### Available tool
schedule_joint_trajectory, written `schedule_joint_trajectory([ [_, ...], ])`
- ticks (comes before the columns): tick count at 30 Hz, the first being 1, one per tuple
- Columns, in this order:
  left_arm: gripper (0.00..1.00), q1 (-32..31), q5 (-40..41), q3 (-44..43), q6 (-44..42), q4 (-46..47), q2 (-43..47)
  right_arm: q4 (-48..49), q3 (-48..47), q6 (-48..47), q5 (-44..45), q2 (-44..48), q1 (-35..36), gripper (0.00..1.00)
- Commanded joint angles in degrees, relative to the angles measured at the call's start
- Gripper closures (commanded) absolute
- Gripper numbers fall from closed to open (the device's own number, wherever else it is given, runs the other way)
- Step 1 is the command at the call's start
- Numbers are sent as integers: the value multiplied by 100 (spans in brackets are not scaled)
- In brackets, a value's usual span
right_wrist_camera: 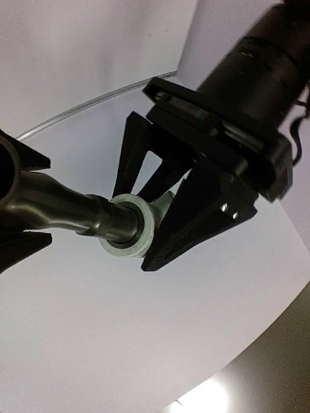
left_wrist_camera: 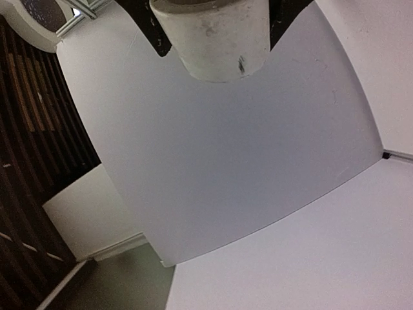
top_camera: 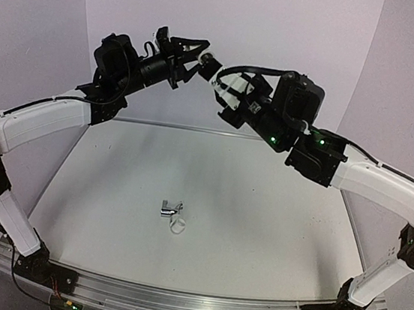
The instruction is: Install the water faucets
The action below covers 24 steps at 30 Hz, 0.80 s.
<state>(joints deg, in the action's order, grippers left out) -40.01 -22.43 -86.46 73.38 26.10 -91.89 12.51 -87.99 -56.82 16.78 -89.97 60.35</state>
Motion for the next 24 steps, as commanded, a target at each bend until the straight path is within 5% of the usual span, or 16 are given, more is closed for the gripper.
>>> schedule_joint_trajectory([
  [1,75,-213,-1348,-604,-819,1150,-386,575,-583,2500,-654,54,41,100],
  [5,71,-227,-1580,-885,-976,1276,-604,764,-704,3680,-1107,42,37,100],
  [15,4,-279,-608,-145,-1931,234,372,1316,-101,3691,-1269,526,20,100],
  [24,0,-279,-914,-34,-2724,-2428,1614,349,468,3880,-2141,1399,-578,100],
])
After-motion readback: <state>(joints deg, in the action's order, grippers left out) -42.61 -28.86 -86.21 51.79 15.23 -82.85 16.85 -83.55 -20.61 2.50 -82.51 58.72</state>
